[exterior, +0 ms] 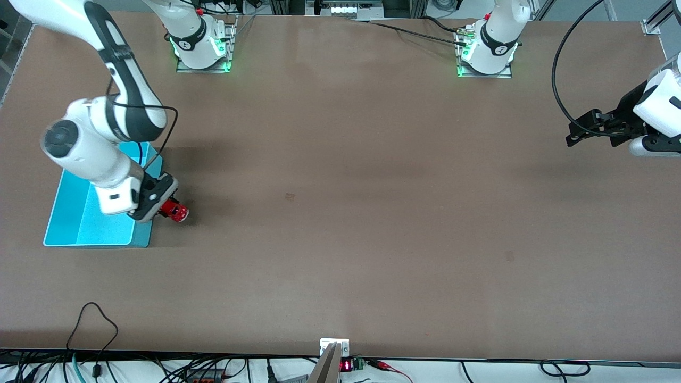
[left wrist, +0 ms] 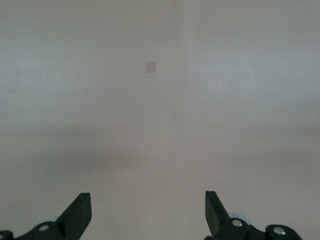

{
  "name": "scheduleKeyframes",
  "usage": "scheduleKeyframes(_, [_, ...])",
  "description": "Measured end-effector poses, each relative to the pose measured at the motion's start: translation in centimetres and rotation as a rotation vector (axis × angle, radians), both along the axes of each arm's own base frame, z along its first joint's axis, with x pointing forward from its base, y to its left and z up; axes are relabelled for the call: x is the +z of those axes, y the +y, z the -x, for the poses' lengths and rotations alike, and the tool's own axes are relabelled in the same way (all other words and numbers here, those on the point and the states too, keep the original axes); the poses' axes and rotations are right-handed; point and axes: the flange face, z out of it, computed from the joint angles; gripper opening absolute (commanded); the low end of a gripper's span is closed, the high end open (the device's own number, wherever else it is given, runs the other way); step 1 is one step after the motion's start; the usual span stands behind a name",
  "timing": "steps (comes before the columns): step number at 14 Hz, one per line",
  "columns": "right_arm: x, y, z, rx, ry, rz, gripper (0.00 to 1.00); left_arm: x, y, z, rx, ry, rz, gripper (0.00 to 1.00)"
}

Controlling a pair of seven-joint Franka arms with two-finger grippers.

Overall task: Wind red beetle toy and store in blue box
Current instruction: 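Lift the car with the right gripper over the blue box, then lower the car into the blue box and open the right gripper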

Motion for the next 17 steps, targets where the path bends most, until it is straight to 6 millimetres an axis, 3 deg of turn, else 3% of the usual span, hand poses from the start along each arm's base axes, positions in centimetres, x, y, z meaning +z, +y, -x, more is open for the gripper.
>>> scheduleKeyframes(1, [1.4, -0.7, 0.0, -0.101, 0.009, -0.009, 0.0, 0.0, 0.0, 0.0, -0.001, 0.0, -0.003, 1.0])
scheduleKeyframes(3, [2.4, -5.2, 0.5, -0.374, 0.053, -0.003, 0.0, 0.0, -0.1, 0.0, -0.002, 0.0, -0.004, 1.0])
scheduleKeyframes(6, [1.3, -14.7, 1.9, -0.704, 0.114, 0.023, 0.0, 0.0, -0.2, 0.0, -0.005, 0.0, -0.004, 1.0])
scheduleKeyframes(8, [-0.5, -18.9, 3.1, -0.837, 0.153, 0.038, 0.0, 0.0, -0.2, 0.0, -0.005, 0.0, -0.004, 1.0])
scheduleKeyframes(11, [-5.1, -21.4, 4.1, -0.959, 0.22, 0.062, 0.0, 0.0, -0.3, 0.0, -0.006, 0.0, -0.004, 1.0])
scheduleKeyframes(14, [-9.6, -21.5, 4.5, -0.974, 0.275, 0.081, 0.04, 0.0, -0.3, 0.0, -0.006, 0.0, -0.004, 1.0])
scheduleKeyframes(15, [-10.9, -21.5, 4.7, -0.974, 0.294, 0.086, 0.11, 0.0, -0.3, 0.0, -0.006, 0.0, -0.004, 1.0])
scheduleKeyframes(17, [-13.0, -21.4, 5.0, -0.974, 0.321, 0.095, 0.68, 0.0, -0.2, 0.0, -0.006, 0.0, -0.004, 1.0])
